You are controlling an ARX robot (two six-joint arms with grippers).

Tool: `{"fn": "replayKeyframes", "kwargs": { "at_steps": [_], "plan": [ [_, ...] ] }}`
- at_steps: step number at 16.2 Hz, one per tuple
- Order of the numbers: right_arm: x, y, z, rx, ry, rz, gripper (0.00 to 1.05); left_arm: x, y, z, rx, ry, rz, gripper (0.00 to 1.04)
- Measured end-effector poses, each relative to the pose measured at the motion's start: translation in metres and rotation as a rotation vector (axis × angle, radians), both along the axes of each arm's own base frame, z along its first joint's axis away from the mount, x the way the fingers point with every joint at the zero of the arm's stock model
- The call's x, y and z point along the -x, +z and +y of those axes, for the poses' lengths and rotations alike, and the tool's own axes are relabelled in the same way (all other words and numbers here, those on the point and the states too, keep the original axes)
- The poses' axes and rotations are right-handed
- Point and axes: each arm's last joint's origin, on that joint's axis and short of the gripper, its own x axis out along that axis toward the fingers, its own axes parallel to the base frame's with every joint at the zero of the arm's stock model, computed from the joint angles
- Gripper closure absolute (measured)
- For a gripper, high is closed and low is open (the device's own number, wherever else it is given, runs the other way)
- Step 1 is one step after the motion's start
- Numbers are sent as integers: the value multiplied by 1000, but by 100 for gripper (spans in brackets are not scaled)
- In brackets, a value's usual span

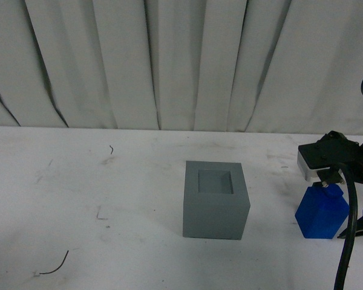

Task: Insert blue part into gray base

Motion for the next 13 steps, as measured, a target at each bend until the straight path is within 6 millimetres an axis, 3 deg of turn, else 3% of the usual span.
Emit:
{"fn": "replayKeyframes", "kwargs": {
  "at_steps": [1,5,6,13],
  "plan": [
    [-1,0,0,-4,0,-7,9,0,0,0,0,0,0,7],
    [-1,0,1,-23,2,-12,51,0,0,0,0,0,0,7],
    [-1,0,1,-24,2,-10,57,0,0,0,0,0,0,7],
    [3,6,2,-28,3,12,58,0,0,0,0,0,0,7]
  ]
}}
